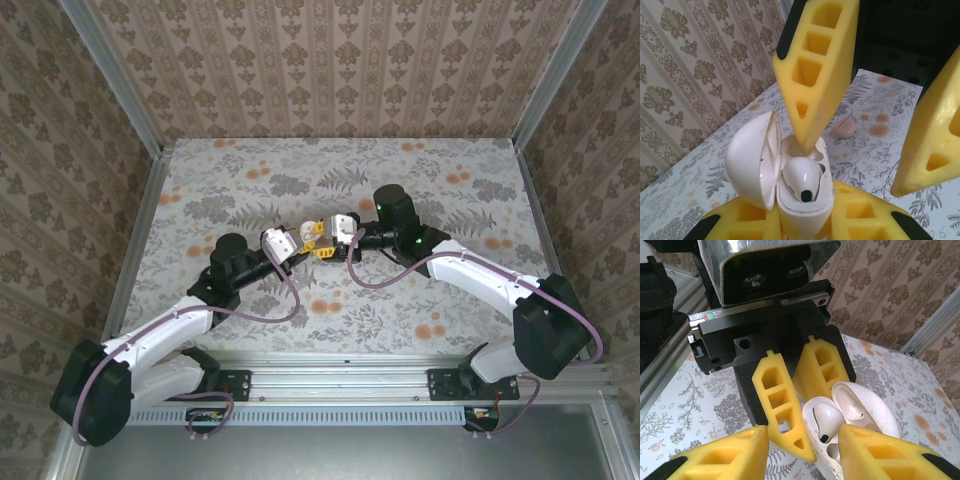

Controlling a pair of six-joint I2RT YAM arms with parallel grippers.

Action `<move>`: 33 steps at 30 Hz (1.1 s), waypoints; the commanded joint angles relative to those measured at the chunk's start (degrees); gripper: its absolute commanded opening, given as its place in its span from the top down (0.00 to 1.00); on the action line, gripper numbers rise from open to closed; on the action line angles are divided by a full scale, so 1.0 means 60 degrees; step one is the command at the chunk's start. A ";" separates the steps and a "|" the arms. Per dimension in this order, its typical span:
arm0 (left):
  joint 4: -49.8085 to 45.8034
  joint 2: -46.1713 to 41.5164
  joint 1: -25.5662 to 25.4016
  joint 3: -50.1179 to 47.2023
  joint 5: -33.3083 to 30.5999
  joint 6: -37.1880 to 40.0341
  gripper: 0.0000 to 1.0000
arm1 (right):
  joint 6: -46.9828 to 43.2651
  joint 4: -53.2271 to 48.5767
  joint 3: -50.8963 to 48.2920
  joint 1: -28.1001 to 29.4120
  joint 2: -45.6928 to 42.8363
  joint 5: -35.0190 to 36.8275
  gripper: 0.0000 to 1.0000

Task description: Insert wireless bluetooth earbuds into charging case

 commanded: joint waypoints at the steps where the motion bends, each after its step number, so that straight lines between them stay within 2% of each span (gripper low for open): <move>1: 0.0079 -0.0114 -0.0076 0.0299 0.0034 0.0185 0.96 | -0.0234 -0.0158 0.0295 0.0069 0.0055 -0.0255 0.58; 9: -0.0023 -0.0156 -0.0088 0.0235 -0.0067 0.0143 0.96 | 0.0149 -0.0470 -0.0097 0.0002 -0.0949 0.0395 0.59; 17: 0.0006 -0.0406 -0.0089 -0.0388 -0.0829 -0.0355 0.96 | 0.1372 -0.3091 -0.0183 -0.0382 -0.2530 0.2102 0.57; 20: -0.0169 -0.0430 -0.0118 -0.0432 -0.1572 -0.0715 0.96 | 0.2291 -0.3871 -0.0142 -0.0506 -0.2953 0.2745 0.56; 26: -0.0319 -0.0525 -0.0118 -0.0710 -0.2180 -0.1271 0.96 | 0.4078 -0.5360 0.0291 -0.0618 -0.3164 0.3543 0.51; 29: -0.0576 -0.0617 -0.0117 -0.0787 -0.2335 -0.1368 0.96 | 0.5297 -0.5905 0.0651 -0.0871 -0.2896 0.3262 0.46; 33: -0.0622 -0.0859 -0.0116 -0.0995 -0.2617 -0.1545 0.96 | 0.6555 -0.6538 0.1139 -0.1391 -0.2171 0.2199 0.44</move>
